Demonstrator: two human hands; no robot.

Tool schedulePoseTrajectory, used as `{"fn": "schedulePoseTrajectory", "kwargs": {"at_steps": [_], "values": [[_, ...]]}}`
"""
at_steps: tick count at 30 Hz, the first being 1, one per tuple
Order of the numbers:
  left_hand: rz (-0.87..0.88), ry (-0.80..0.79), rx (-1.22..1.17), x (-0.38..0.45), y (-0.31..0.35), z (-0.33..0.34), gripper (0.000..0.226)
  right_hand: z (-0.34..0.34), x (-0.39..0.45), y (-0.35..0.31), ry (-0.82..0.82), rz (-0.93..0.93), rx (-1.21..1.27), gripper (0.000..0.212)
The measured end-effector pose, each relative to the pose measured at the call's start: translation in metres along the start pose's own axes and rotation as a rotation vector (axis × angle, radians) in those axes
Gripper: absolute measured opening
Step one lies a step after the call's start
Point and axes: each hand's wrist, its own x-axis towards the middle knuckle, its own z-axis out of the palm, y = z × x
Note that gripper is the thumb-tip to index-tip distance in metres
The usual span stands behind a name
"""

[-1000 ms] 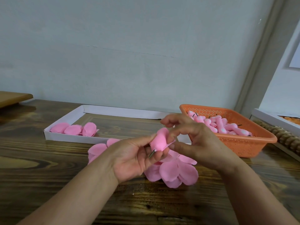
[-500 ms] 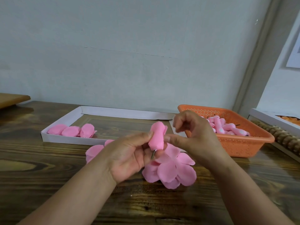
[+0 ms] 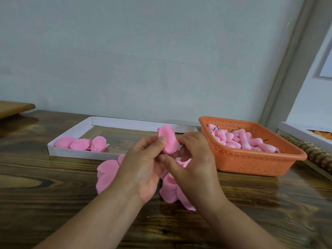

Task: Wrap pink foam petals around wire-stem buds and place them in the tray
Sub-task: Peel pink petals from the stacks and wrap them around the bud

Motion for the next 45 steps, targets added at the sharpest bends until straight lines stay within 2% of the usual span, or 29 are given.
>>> {"fn": "schedulePoseTrajectory", "kwargs": {"at_steps": [4, 9, 11, 15, 18, 24, 28, 34, 37, 45], "values": [[0.002, -0.082, -0.063, -0.003, 0.002, 0.003, 0.036, 0.000, 0.000, -0.001, 0.057, 0.018, 0.053, 0.020], [0.008, -0.122, -0.051, -0.001, 0.004, 0.002, 0.031, 0.002, -0.001, -0.002, 0.145, 0.043, 0.137, 0.035], [0.020, -0.094, -0.061, -0.001, 0.003, 0.003, 0.028, 0.002, -0.001, -0.002, 0.226, -0.061, -0.001, 0.032], [0.040, -0.080, -0.070, -0.001, 0.000, 0.003, 0.027, 0.004, -0.001, 0.000, 0.341, -0.408, -0.273, 0.013], [0.058, -0.087, -0.070, -0.003, 0.000, 0.005, 0.023, 0.005, 0.001, 0.000, 0.352, -0.461, -0.345, 0.007], [0.066, -0.103, -0.061, -0.003, 0.002, 0.004, 0.030, 0.006, 0.000, 0.001, 0.327, -0.306, -0.168, 0.021], [0.069, -0.128, -0.073, -0.002, 0.003, 0.003, 0.028, 0.002, 0.002, -0.002, 0.242, -0.137, -0.035, 0.029], [0.071, -0.132, -0.062, 0.000, 0.003, 0.001, 0.023, -0.003, 0.003, -0.004, 0.102, 0.022, 0.125, 0.031], [0.068, -0.135, -0.054, 0.001, 0.003, 0.000, 0.018, -0.007, 0.005, -0.006, 0.051, 0.033, 0.174, 0.029], [0.098, -0.161, -0.039, 0.002, 0.006, -0.001, 0.017, -0.012, 0.008, -0.004, 0.009, -0.016, 0.109, 0.027]]}}
